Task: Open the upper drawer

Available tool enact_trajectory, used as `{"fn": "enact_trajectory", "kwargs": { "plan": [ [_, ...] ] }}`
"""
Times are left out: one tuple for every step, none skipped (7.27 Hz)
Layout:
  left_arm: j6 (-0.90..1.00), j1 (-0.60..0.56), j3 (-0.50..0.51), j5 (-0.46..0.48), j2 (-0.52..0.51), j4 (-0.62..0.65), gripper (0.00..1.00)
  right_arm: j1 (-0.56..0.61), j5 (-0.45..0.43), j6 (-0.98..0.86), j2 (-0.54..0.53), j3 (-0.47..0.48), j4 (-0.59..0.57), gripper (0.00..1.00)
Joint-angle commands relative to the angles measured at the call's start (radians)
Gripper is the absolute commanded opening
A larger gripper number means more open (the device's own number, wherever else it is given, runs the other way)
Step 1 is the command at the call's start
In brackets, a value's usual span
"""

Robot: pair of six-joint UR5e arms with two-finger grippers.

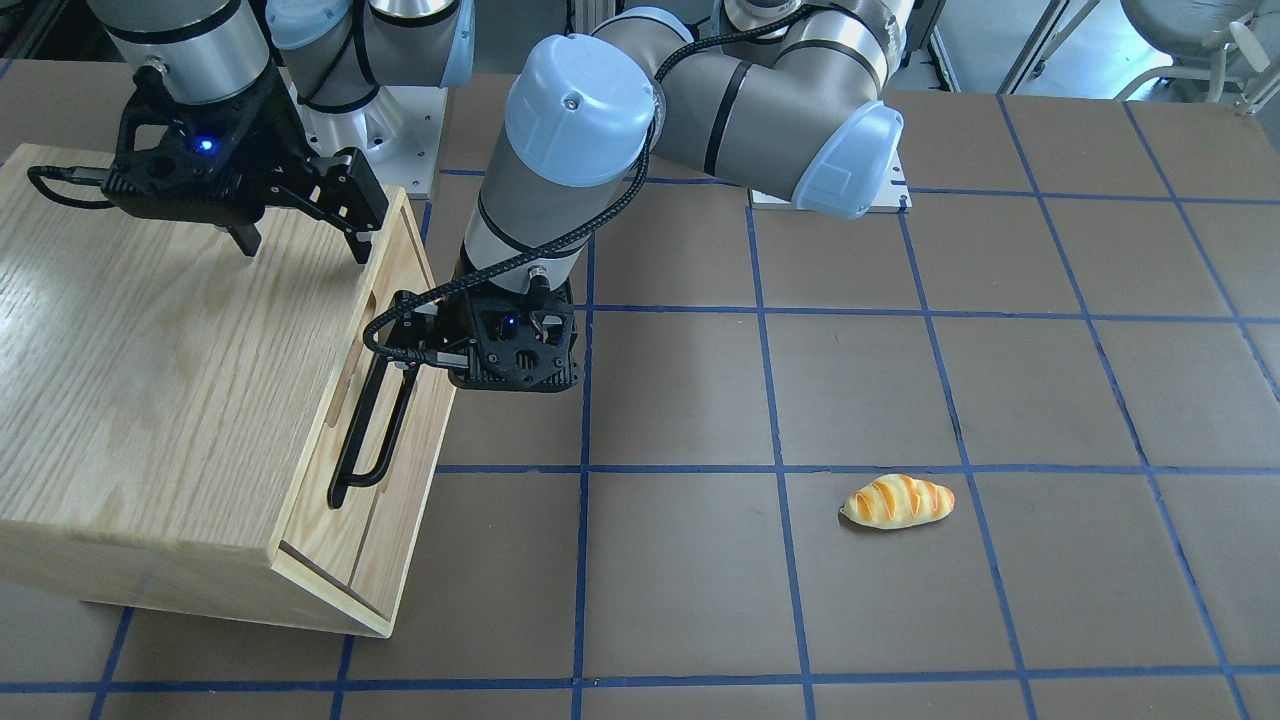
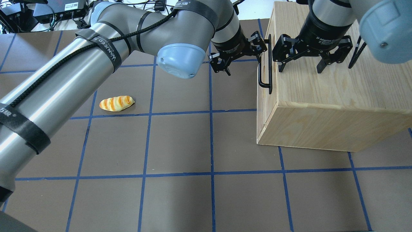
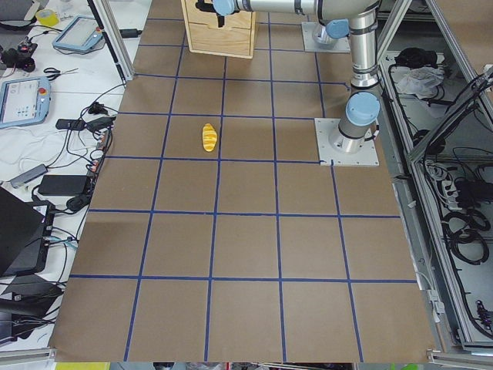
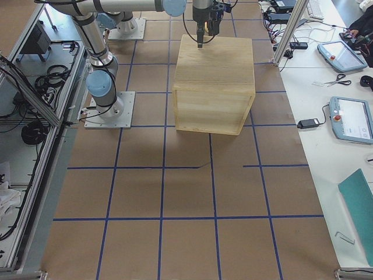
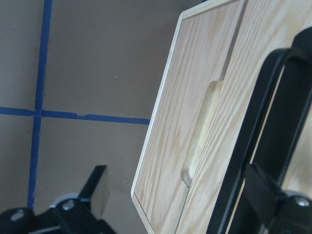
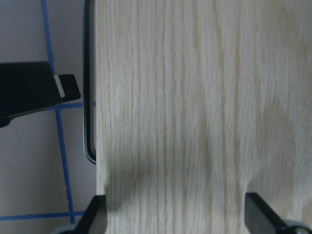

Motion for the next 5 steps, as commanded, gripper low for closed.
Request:
{"fn": "enact_trajectory", "kwargs": {
  "plan": [
    [0.009, -0.006, -0.001, -0.002, -0.005, 0.002, 1.0, 0.0, 0.0, 0.0, 0.0, 0.0, 0.0, 1.0],
    [0.013, -0.017, -0.001, 0.0, -0.009, 0.005, 1.0, 0.0, 0.0, 0.0, 0.0, 0.0, 0.0, 1.0],
    [0.013, -0.026, -0.001, 0.0, -0.019, 0.018, 1.0, 0.0, 0.001, 0.0, 0.0, 0.0, 0.0, 1.0],
    [0.013, -0.027, -0.001, 0.0, -0.02, 0.019, 1.0, -0.001, 0.001, 0.0, 0.0, 0.0, 0.0, 1.0],
    [0.016, -0.028, -0.001, 0.0, -0.025, 0.019, 1.0, 0.0, 0.001, 0.0, 0.0, 0.0, 0.0, 1.0]
  ]
}}
